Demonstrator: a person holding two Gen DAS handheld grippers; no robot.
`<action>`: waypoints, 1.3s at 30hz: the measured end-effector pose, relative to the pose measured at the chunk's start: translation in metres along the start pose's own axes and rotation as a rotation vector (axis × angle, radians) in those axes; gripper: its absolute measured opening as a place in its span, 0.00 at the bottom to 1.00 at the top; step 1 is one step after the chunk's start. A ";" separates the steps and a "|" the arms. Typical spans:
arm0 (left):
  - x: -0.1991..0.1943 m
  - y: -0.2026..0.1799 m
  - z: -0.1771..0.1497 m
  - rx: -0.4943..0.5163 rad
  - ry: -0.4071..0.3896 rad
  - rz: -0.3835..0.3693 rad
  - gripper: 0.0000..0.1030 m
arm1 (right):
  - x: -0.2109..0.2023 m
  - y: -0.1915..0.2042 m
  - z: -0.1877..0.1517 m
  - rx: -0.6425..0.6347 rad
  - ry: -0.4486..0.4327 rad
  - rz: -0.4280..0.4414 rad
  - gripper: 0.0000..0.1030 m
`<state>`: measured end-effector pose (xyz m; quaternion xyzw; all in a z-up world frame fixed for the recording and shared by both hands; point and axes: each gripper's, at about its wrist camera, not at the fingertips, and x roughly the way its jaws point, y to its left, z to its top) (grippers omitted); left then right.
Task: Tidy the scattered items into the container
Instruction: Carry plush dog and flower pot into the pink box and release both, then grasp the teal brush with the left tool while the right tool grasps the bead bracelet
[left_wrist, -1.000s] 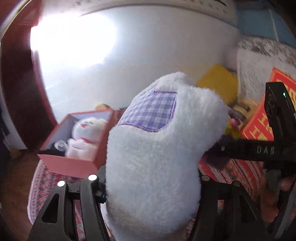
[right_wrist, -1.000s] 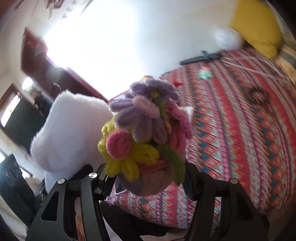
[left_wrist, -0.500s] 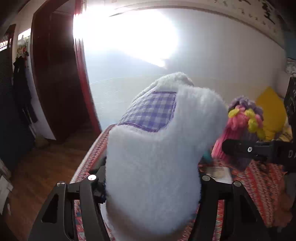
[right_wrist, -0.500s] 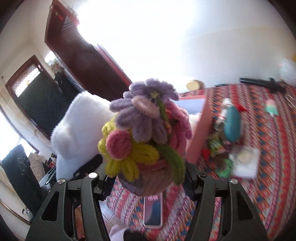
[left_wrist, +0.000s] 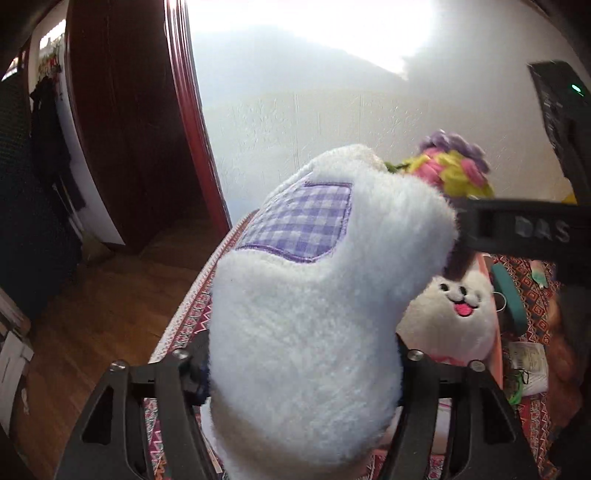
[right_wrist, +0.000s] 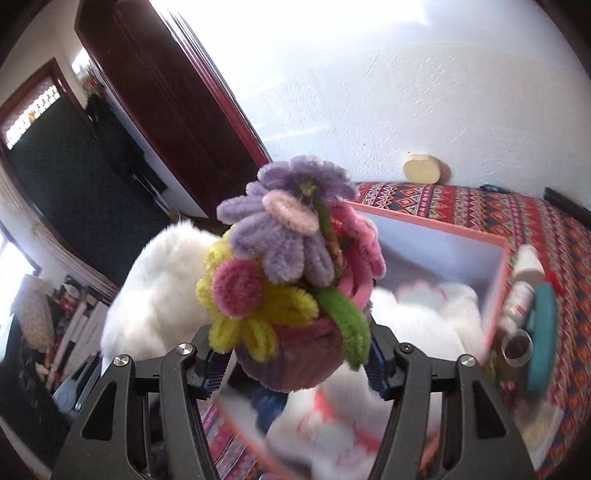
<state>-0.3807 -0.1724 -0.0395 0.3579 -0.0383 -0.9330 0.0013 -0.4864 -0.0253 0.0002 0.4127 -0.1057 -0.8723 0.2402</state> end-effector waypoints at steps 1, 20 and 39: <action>0.007 0.002 0.000 -0.004 0.003 0.003 0.75 | 0.012 0.000 0.005 -0.012 -0.004 -0.025 0.63; -0.095 -0.028 0.018 0.005 -0.057 -0.010 0.81 | -0.209 -0.045 -0.056 -0.020 -0.265 -0.042 0.84; -0.100 -0.320 -0.073 0.356 0.080 -0.229 0.81 | -0.352 -0.301 -0.259 0.497 -0.244 -0.298 0.92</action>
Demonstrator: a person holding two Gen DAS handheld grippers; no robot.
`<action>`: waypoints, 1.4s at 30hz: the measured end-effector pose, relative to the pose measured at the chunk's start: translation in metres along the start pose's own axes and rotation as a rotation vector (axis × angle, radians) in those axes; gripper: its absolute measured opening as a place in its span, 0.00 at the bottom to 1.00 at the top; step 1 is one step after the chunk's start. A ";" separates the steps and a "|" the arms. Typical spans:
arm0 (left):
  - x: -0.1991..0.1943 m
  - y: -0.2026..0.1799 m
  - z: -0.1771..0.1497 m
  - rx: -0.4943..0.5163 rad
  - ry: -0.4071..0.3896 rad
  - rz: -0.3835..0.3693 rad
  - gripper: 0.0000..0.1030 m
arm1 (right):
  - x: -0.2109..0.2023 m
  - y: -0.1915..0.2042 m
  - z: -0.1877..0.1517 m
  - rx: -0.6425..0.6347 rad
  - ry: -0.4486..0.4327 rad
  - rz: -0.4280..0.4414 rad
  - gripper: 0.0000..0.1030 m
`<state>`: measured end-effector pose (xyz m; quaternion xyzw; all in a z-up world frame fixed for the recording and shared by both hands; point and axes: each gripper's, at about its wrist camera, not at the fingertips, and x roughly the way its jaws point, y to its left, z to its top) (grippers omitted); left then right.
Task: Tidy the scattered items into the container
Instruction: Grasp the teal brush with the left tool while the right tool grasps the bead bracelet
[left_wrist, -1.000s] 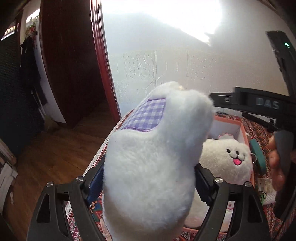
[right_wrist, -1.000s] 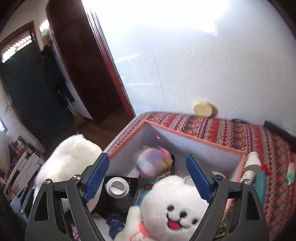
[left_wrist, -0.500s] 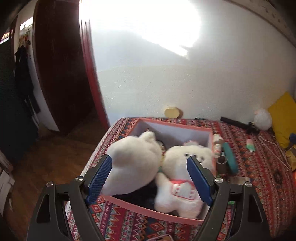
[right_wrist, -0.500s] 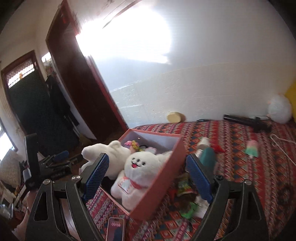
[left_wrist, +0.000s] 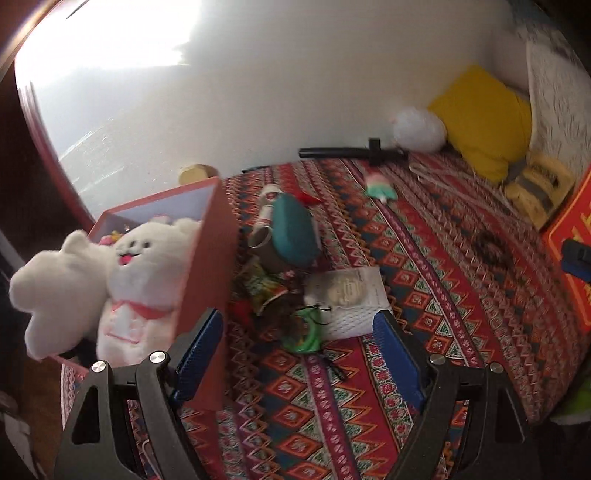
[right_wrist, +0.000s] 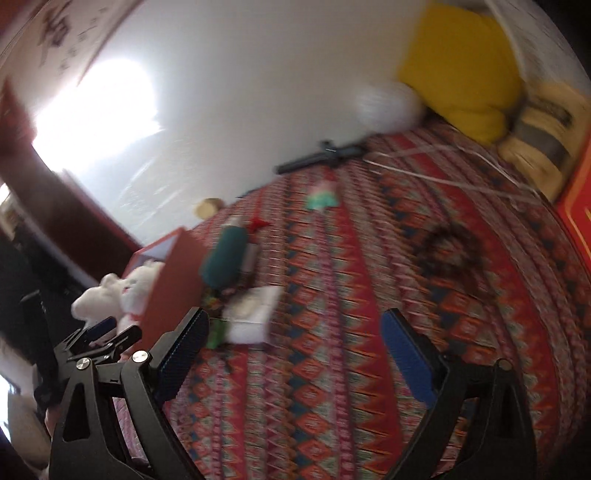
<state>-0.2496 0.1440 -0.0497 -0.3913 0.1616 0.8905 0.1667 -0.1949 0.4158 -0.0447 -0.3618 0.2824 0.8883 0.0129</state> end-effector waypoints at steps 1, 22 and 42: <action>0.009 -0.012 0.002 0.023 0.002 0.020 0.81 | 0.003 -0.020 0.000 0.034 0.006 -0.027 0.92; 0.204 -0.038 0.101 0.039 0.156 0.344 0.81 | 0.171 -0.121 0.050 0.084 0.130 -0.294 0.99; 0.219 -0.052 0.071 0.078 0.176 0.294 0.64 | 0.136 -0.091 0.048 -0.076 0.049 -0.296 0.17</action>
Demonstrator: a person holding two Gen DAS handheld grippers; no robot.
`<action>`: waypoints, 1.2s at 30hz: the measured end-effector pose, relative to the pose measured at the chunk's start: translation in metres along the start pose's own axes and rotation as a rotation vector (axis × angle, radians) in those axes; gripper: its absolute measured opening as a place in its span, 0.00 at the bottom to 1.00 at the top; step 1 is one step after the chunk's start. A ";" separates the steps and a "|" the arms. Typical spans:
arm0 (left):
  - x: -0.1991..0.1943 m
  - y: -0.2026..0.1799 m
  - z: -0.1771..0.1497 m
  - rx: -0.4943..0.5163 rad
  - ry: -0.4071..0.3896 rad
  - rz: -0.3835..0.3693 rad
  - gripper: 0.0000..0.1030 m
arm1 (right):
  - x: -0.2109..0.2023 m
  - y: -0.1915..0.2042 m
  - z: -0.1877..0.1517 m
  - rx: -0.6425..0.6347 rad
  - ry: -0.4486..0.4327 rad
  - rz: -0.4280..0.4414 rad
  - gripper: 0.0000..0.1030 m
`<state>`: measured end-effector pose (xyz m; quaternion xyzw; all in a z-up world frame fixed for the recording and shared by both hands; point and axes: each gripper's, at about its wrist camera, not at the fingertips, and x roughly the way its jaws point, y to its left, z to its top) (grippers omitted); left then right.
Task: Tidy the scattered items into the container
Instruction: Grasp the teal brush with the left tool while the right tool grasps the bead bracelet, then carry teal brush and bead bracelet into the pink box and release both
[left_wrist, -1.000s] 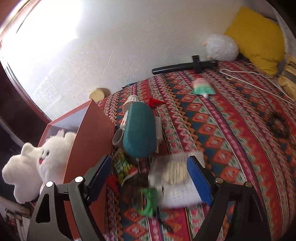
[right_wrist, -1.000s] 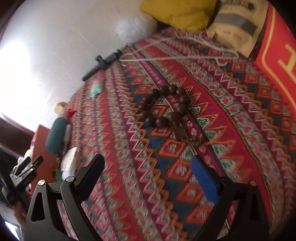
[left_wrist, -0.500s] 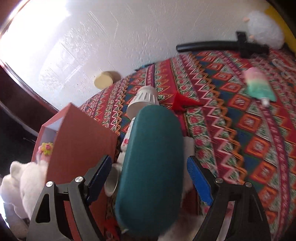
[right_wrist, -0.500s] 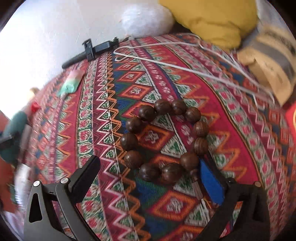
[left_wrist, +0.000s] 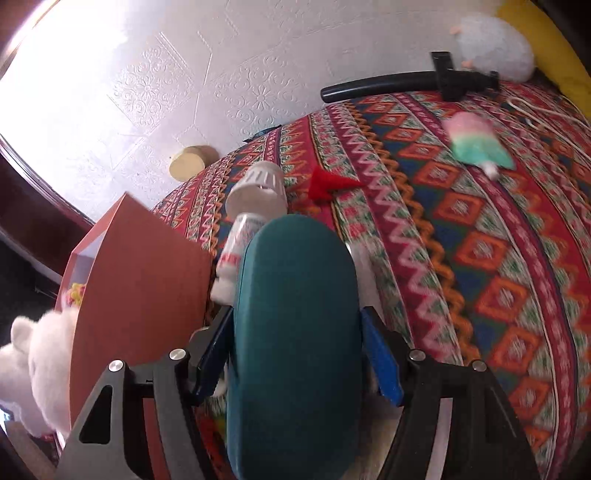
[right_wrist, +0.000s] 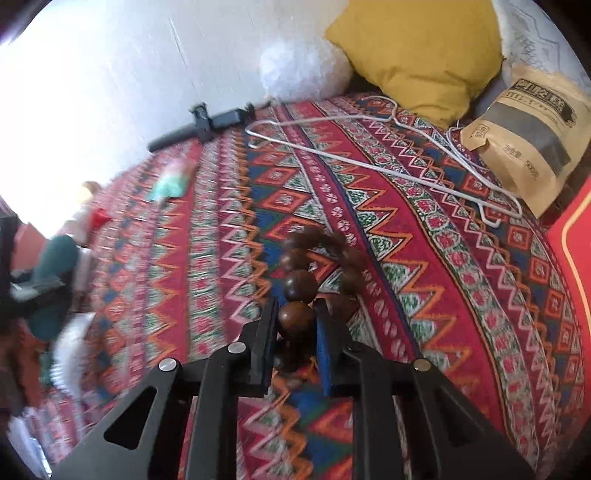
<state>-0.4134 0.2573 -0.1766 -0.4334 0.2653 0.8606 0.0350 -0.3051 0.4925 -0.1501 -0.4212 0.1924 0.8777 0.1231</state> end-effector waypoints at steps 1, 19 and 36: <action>-0.008 -0.003 -0.006 0.004 -0.010 -0.006 0.64 | -0.009 0.001 -0.003 0.001 -0.004 0.017 0.17; -0.179 -0.020 -0.101 0.002 -0.188 -0.191 0.34 | -0.137 0.034 -0.067 -0.086 -0.012 0.156 0.17; -0.267 -0.033 -0.192 0.136 -0.446 -0.073 0.34 | -0.214 0.079 -0.111 -0.244 -0.019 0.183 0.17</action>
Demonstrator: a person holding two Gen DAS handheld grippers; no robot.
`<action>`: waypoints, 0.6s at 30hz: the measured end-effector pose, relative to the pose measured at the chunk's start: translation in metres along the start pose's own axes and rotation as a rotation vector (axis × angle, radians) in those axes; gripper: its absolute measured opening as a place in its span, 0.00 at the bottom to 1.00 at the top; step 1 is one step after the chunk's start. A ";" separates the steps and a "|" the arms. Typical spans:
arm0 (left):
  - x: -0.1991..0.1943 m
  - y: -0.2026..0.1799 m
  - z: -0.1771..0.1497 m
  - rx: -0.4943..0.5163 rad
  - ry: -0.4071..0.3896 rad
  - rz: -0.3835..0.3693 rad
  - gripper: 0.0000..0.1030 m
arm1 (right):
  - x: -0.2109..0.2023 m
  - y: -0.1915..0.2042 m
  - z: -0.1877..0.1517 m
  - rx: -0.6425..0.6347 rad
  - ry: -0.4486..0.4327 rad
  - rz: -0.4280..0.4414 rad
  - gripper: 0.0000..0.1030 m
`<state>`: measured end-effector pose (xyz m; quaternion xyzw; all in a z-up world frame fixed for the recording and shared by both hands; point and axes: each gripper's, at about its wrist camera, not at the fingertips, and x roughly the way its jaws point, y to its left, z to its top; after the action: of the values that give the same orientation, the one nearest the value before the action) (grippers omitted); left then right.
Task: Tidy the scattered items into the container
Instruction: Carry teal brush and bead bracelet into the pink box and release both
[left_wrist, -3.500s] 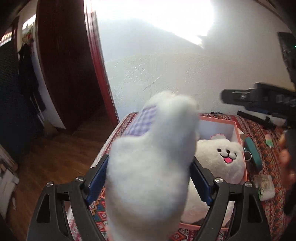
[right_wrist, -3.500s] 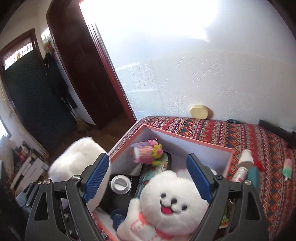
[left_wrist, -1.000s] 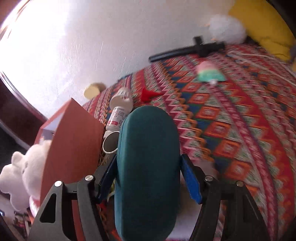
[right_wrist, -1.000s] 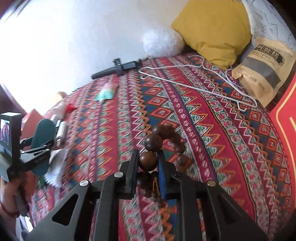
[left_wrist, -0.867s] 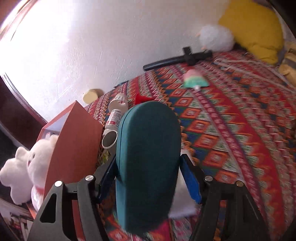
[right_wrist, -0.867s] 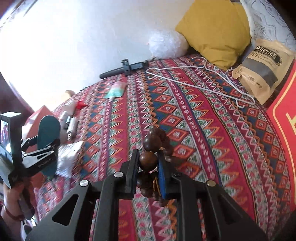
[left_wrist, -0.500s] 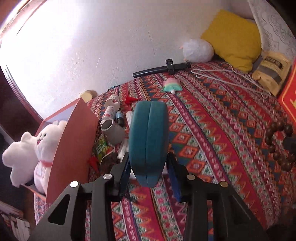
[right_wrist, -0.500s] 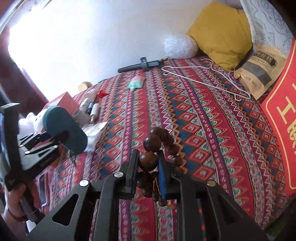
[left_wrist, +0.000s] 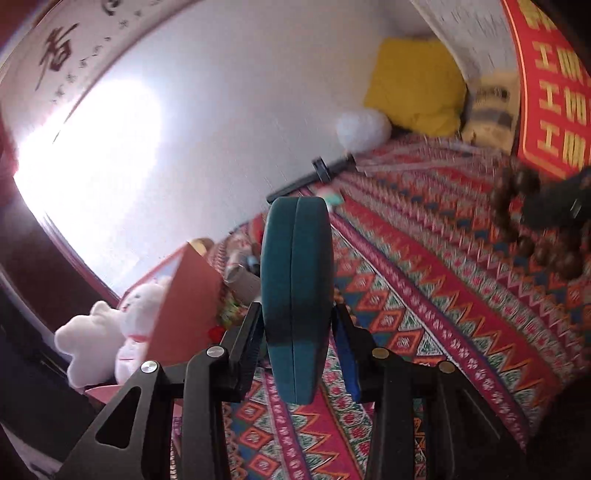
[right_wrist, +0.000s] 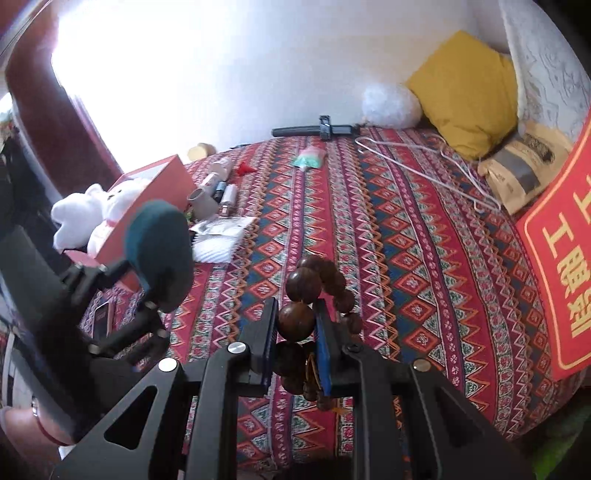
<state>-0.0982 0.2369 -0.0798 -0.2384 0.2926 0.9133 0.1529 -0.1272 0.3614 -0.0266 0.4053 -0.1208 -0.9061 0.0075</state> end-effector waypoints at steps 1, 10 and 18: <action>-0.008 0.013 0.002 -0.023 -0.006 -0.004 0.34 | -0.004 0.008 0.003 -0.016 -0.007 0.009 0.17; -0.039 0.177 0.005 -0.255 -0.005 0.062 0.34 | -0.015 0.127 0.075 -0.219 -0.106 0.180 0.17; 0.013 0.344 0.007 -0.396 0.060 0.094 0.33 | 0.030 0.268 0.166 -0.342 -0.175 0.384 0.17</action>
<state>-0.2558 -0.0266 0.0769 -0.2771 0.1228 0.9516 0.0516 -0.2924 0.1328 0.1180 0.2879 -0.0410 -0.9270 0.2368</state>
